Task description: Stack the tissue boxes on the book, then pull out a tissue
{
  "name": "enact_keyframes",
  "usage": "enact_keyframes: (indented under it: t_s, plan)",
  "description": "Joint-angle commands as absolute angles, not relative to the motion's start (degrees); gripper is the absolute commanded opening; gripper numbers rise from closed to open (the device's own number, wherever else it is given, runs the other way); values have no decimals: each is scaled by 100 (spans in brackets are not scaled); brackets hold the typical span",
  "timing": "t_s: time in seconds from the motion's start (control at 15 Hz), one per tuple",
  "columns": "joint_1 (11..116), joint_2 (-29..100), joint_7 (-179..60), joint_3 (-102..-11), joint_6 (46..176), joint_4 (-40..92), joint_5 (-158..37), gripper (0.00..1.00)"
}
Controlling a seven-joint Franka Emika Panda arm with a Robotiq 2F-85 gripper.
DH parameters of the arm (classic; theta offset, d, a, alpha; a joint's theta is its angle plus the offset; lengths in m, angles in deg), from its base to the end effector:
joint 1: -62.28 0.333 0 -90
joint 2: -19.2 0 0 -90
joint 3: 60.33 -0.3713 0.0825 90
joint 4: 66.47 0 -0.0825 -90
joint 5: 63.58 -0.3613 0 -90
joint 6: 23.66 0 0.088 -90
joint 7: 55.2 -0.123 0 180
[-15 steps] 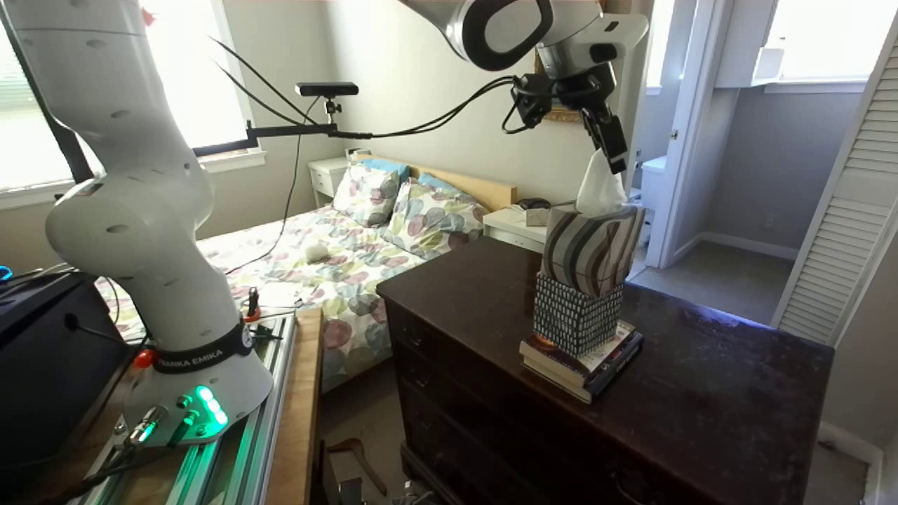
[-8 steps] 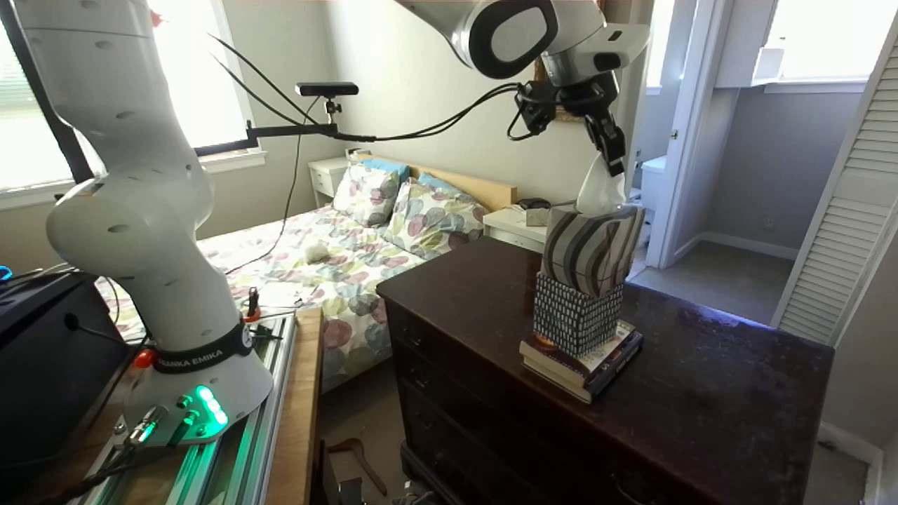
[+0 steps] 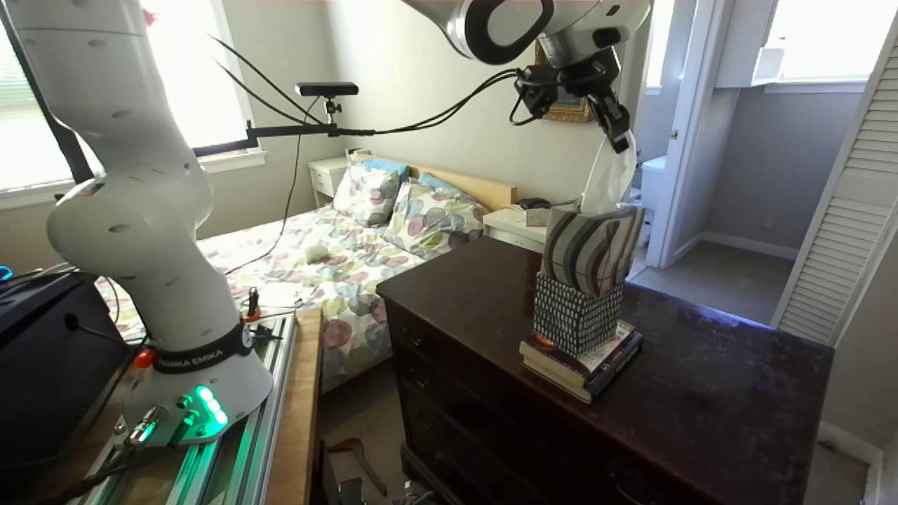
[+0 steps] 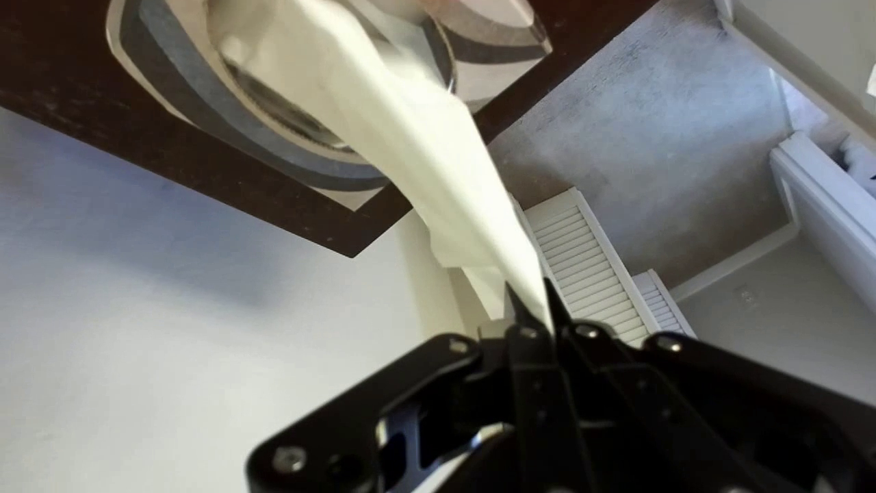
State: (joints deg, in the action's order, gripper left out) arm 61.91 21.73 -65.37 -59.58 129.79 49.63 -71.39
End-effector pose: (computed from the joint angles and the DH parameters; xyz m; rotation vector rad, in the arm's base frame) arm 0.5977 -0.0148 0.5487 -2.8353 0.4282 -0.8841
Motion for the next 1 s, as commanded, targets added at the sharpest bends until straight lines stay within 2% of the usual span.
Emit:
enact_keyframes:
  t_s: [0.0, 0.93]
  plan:
    - [6211, 2013, -6773, -5957, 13103, 5006, -6920, 0]
    - [6207, 1733, -7017, -6037, 13391, 4936, -6618, 0]
